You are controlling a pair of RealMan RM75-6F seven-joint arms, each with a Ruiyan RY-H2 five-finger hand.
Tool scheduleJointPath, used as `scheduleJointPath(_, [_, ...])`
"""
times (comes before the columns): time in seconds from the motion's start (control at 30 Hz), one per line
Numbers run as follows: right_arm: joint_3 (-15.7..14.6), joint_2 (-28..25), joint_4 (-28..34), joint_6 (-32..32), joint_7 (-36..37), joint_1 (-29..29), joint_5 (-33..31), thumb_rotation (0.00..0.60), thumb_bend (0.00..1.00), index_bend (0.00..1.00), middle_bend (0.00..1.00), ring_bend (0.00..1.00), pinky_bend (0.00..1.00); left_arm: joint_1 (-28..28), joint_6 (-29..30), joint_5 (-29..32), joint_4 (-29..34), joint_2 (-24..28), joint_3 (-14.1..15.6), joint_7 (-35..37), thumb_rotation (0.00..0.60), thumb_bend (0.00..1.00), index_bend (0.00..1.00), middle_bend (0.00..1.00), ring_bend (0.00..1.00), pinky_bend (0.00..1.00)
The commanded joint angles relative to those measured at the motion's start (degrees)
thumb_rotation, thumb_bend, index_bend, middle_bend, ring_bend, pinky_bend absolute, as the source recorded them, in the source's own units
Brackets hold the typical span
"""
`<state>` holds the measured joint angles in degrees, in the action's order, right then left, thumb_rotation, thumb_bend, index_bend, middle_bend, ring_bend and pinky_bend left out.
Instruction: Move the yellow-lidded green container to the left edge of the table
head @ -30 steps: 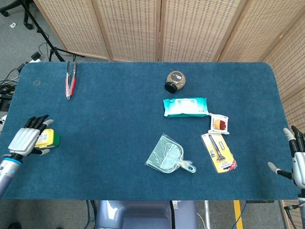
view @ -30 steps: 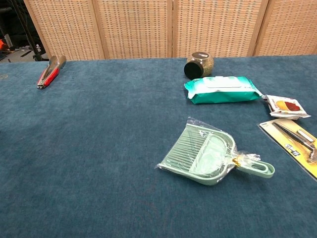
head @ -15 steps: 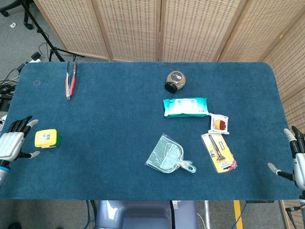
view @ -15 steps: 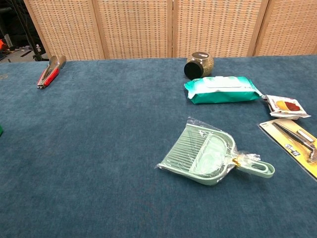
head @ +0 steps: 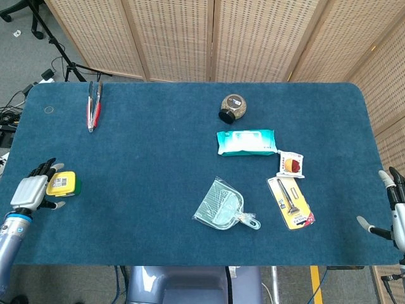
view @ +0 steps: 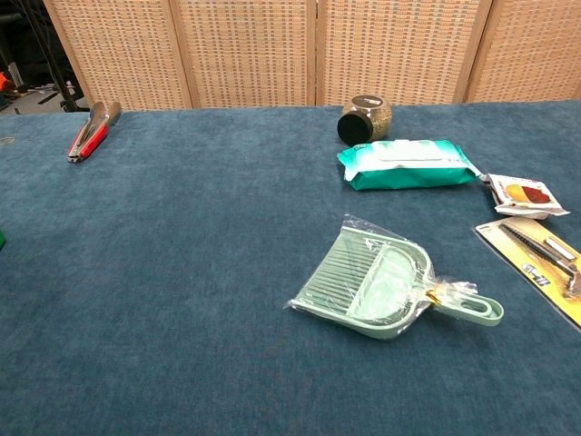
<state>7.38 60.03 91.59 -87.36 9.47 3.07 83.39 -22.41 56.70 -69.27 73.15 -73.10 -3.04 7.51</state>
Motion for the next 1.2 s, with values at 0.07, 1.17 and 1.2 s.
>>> scheduleJointPath(0.07, [0.0,0.04,-0.03,0.22,-0.08,0.1,-0.1,0.6,0.0,0.0,0.0,0.0,0.0,-0.08,0.95,0.3,-1.01,-1.43,-0.66,-1.52,0.6,0.16,0.48,0.26,0.3,0.32])
scheduleJointPath(1.17, [-0.24,0.83,0.65,1.06,-2.81,0.59,-0.56,0.6,0.0,0.0,0.0,0.0,0.0,-17.97,-25.81,-28.42,3.28,17.37,12.34,43.21,0.6,0.48,0.6,0.31,0.36,0.37])
scheduleJointPath(1.2, [-0.22,0.81,0.69,1.11,-2.81,0.6,-0.61,0.6,0.0,0.0,0.0,0.0,0.0,-18.12,-26.45,-27.72,2.76,16.86,12.31,42.5,0.6,0.46,0.56,0.24,0.29,0.35])
